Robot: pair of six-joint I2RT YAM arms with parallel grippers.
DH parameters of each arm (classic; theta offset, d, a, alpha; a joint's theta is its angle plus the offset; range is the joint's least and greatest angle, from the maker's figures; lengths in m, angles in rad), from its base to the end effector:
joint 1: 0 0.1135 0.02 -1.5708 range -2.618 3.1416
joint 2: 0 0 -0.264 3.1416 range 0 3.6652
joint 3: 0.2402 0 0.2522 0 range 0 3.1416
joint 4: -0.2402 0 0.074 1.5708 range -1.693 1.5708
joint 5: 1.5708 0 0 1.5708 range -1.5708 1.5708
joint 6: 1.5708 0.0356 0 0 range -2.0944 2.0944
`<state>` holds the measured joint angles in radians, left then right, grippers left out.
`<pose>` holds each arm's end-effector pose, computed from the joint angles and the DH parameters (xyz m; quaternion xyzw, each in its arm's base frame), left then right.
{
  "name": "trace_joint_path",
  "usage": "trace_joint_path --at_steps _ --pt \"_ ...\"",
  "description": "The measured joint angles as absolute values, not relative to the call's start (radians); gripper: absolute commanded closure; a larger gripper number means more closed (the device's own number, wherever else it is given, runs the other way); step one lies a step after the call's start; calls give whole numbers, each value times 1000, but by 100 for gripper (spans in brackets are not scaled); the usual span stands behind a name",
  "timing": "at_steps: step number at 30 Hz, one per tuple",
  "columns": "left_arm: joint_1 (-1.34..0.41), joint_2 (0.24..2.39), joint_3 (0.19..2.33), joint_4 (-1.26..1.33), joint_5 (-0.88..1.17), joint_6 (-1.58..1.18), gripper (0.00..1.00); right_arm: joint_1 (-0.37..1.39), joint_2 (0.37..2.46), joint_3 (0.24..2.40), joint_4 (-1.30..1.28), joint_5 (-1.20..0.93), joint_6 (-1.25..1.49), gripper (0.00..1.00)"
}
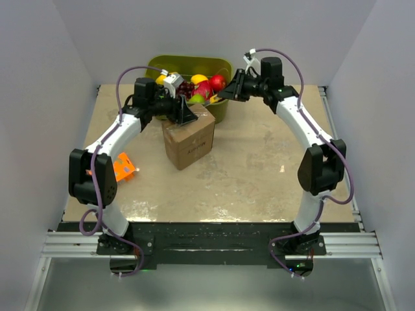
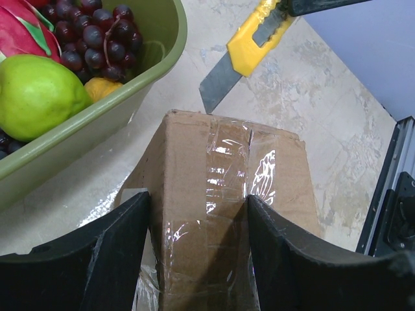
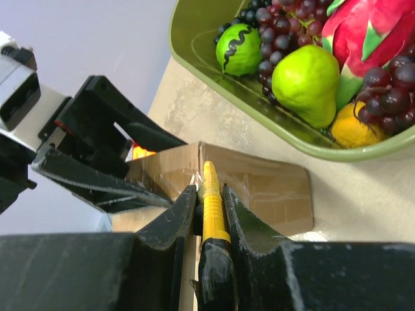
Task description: Unpack the express box
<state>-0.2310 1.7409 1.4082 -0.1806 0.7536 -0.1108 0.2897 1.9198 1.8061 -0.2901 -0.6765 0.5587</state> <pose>0.3866 -0.1160 0.3013 0.2335 0.7903 -0.3928 0.4082 0.4288 0.1511 0.3534 -0.0756 0.8047 0.4663 0.3597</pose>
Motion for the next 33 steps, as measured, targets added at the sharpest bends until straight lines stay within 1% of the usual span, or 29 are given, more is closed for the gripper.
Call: trace_joint_path --at_steps 14,21,33 --pt "-237 1743 1415 -187 735 -109 100 279 1876 1751 -295 -680 538 100" --pt "-234 1744 1417 -184 685 -108 100 251 1846 1704 -316 -739 537 100" --pt "-236 1744 1415 -171 693 -99 100 216 1808 1671 -337 -759 520 100"
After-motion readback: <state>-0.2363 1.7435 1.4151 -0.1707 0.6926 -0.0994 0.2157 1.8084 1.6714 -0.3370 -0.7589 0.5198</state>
